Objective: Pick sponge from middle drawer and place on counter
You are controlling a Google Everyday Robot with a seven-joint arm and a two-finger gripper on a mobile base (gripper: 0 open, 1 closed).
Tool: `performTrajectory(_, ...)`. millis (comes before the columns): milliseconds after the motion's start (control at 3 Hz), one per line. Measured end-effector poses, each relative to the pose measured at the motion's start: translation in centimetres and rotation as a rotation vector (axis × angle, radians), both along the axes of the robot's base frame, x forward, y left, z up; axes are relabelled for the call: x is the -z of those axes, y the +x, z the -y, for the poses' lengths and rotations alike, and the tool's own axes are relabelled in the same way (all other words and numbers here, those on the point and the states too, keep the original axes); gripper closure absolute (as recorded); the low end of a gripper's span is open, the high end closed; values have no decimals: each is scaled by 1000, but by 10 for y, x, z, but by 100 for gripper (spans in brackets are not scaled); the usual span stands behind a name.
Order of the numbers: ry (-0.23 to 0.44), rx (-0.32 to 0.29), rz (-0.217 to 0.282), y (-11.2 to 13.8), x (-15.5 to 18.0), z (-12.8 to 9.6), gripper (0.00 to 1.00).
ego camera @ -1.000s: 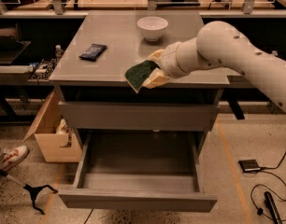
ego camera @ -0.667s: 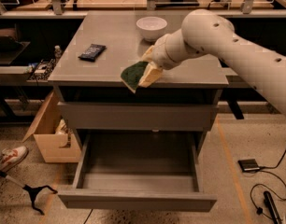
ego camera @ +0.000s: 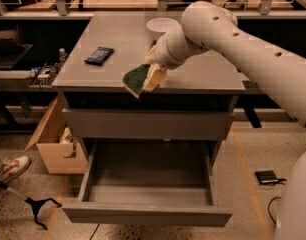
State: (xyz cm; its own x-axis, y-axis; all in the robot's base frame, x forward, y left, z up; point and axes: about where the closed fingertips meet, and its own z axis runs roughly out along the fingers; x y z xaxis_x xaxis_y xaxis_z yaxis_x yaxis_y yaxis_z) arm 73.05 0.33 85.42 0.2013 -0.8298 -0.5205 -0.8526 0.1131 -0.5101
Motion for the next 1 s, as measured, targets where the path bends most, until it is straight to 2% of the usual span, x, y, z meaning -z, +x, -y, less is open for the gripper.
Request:
performTrajectory(333, -3, 0, 3, 0, 0, 0, 100)
performTrajectory(1000, -25, 53, 79, -37, -38, 16, 100)
